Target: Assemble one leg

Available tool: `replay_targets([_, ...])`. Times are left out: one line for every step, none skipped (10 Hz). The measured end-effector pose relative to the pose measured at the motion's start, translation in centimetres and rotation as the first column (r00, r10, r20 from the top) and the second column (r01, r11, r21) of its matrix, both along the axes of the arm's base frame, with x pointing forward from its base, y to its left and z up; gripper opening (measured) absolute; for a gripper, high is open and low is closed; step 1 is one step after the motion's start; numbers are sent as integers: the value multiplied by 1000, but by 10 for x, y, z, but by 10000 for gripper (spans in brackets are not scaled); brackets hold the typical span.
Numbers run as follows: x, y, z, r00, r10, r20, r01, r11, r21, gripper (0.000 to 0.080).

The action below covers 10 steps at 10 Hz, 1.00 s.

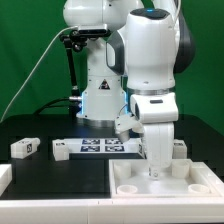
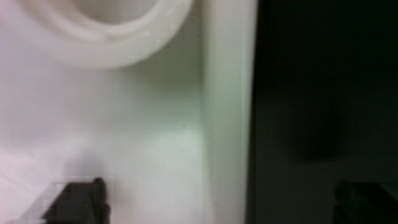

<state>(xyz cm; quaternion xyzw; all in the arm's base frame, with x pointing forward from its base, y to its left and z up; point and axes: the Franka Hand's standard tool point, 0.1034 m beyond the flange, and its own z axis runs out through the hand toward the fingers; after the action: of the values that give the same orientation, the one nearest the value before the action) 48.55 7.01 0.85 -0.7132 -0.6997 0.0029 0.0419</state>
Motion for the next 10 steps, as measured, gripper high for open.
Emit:
replay_targets([0,0,0,1000,0,0,0,1000,0,647])
replay_targets([0,0,0,1000,-1,0,1,1000,0,649])
replay_targets([-3,0,6,1000,-12,6,12,1000,-4,649])
replay_targets([-5,0,14,999,-29,14,30,1000,-10,649])
replay_targets([-7,0,27,999,-46,28,47,999,-17,649])
replay_targets([-8,1,39,997,-60,44,61,998,-23,649])
replay_targets([-8,3,45,995,-88,52,90,996,-26,649])
replay_targets([-9,2,42,994,-98,48,100,995,-26,649])
replay_targets([-9,1,42,994,-99,46,100,995,-26,649])
replay_targets([-9,2,42,989,-142,44,143,989,-25,649])
